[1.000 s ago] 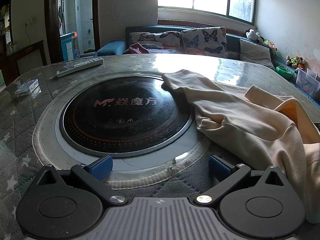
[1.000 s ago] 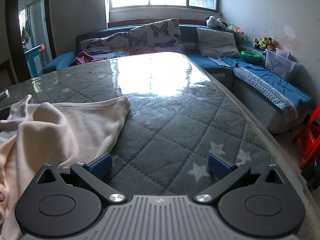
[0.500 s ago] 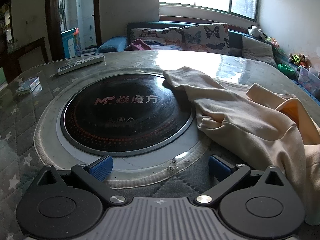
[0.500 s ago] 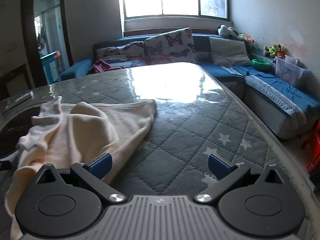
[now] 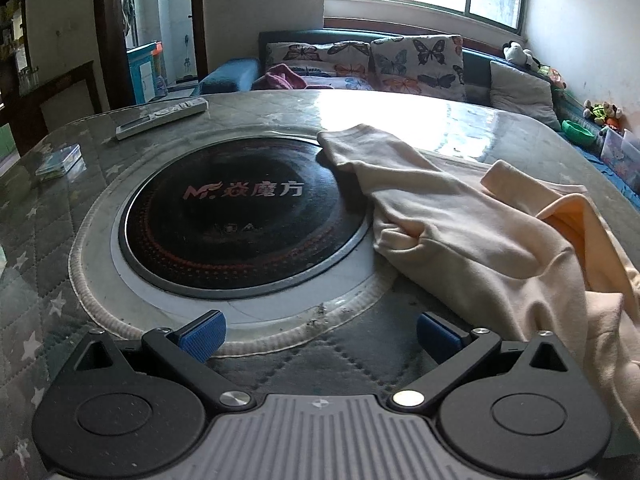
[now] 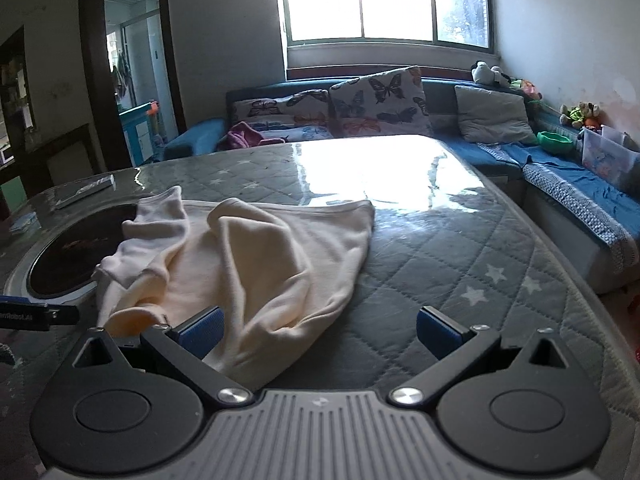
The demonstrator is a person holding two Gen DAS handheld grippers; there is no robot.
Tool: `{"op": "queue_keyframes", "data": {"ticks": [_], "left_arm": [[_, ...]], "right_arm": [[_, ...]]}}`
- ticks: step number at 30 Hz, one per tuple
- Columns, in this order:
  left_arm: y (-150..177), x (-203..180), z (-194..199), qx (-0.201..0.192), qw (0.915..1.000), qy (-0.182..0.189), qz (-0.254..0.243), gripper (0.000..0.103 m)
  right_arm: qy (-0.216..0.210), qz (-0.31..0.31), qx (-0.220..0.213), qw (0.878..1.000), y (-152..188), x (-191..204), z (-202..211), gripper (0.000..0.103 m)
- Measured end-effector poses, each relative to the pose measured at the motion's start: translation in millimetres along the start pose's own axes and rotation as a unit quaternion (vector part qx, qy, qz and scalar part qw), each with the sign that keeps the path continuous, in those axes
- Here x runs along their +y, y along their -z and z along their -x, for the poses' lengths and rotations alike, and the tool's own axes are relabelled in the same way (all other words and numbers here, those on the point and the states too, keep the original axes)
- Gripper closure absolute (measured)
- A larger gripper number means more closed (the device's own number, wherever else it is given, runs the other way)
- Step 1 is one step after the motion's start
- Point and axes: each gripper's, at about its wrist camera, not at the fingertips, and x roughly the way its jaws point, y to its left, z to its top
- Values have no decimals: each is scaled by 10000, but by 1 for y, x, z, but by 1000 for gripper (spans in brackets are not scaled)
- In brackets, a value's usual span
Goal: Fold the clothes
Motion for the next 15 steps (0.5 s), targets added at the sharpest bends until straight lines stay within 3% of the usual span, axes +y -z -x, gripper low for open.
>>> {"op": "queue_keyframes", "data": {"ticks": [15], "left_arm": [[-15, -19, 11, -36, 9996, 187, -204, 0]], "right_arm": [[-152, 296, 35, 9994, -1, 21, 3, 0]]}}
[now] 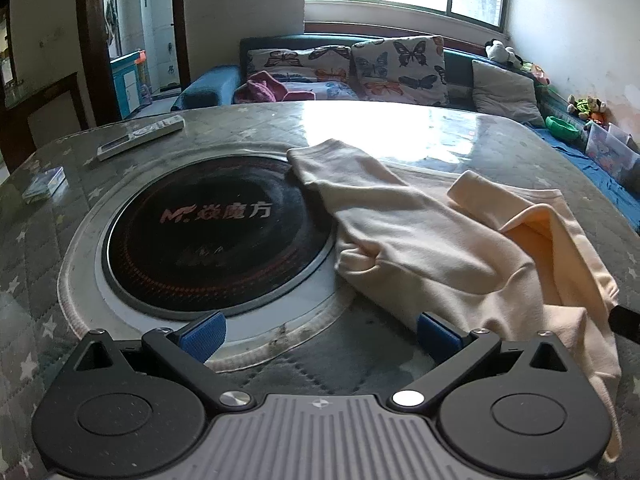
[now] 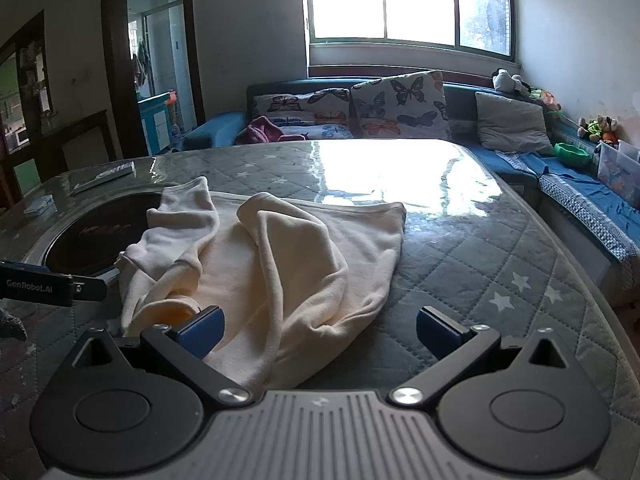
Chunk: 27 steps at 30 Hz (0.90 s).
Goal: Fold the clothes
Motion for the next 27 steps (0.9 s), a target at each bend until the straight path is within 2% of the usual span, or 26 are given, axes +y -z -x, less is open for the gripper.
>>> {"op": "queue_keyframes", "data": {"ticks": [10, 27], "left_arm": [[-6, -11, 3, 11, 9999, 71, -90, 0], [-8, -20, 7, 77, 9998, 48, -158, 0]], "right_arm": [[54, 2, 136, 9999, -3, 5, 0, 0], [-99, -214, 246, 9994, 5, 13, 4, 0]]}}
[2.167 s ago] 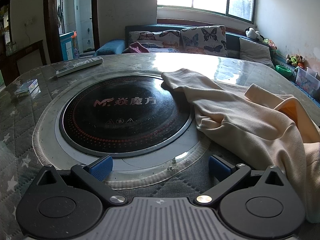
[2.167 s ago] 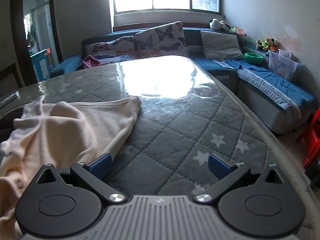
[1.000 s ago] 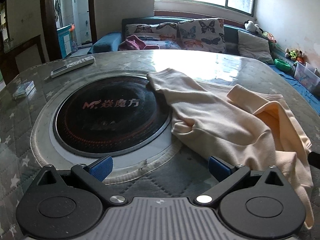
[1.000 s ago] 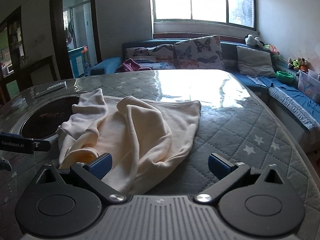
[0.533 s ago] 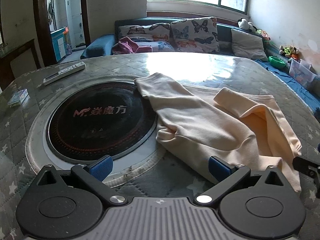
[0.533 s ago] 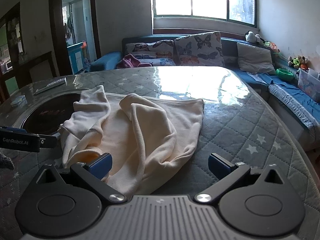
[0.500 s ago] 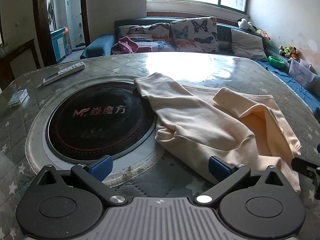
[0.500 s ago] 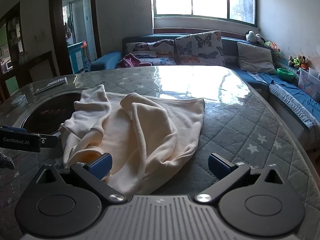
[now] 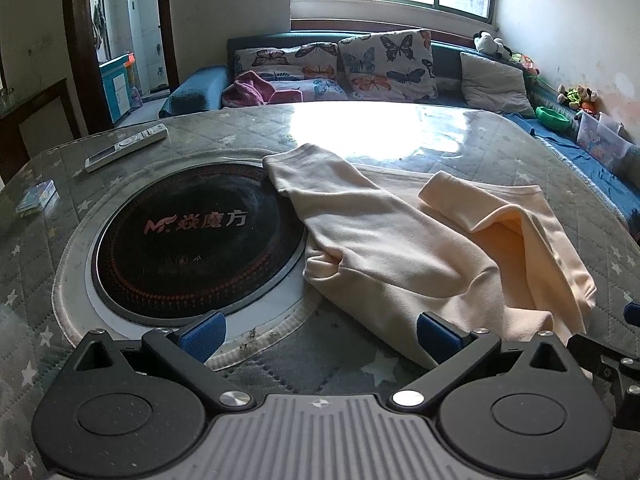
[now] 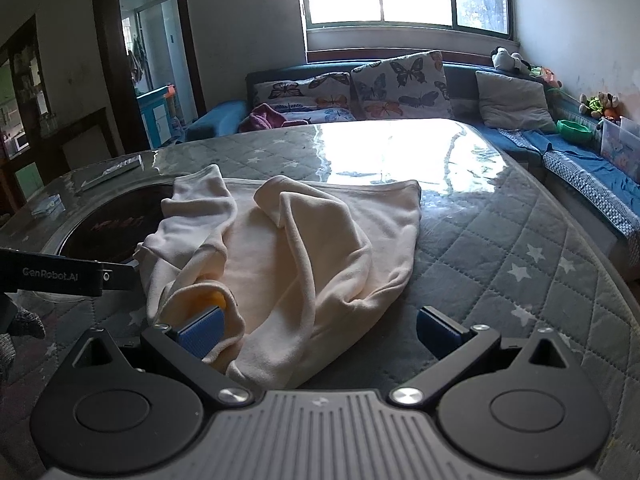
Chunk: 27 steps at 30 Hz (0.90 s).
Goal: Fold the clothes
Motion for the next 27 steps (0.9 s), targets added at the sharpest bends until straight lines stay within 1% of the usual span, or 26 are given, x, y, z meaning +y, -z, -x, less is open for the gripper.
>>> {"op": "queue_keyframes", "data": {"ticks": [7, 16, 19, 23, 25, 26, 27], "left_arm": [[-6, -2, 0, -22, 10000, 12, -46, 0], [-24, -12, 4, -189, 9997, 95, -131, 0], [-32, -19, 5, -245, 9992, 244, -205, 0], [-39, -37, 3, -308, 9974, 455, -455, 0], [-41, -46, -1, -301, 9964, 547, -580, 1], [-42, -51, -5, -269, 9960, 562, -648, 2], [-43, -55, -9, -225, 9956, 581, -706, 6]], "right_arm": [[-27, 14, -57, 10000, -5, -1, 2, 0], [-21, 70, -153, 9999, -13, -4, 1, 0], [-10, 45, -205, 9998, -17, -7, 1, 1], [36, 75, -245, 9997, -22, -10, -2, 2], [56, 77, -257, 9996, -25, -13, -4, 6], [67, 60, -267, 9996, -27, -15, -5, 7], [83, 43, -275, 9996, -28, -17, -5, 8]]}}
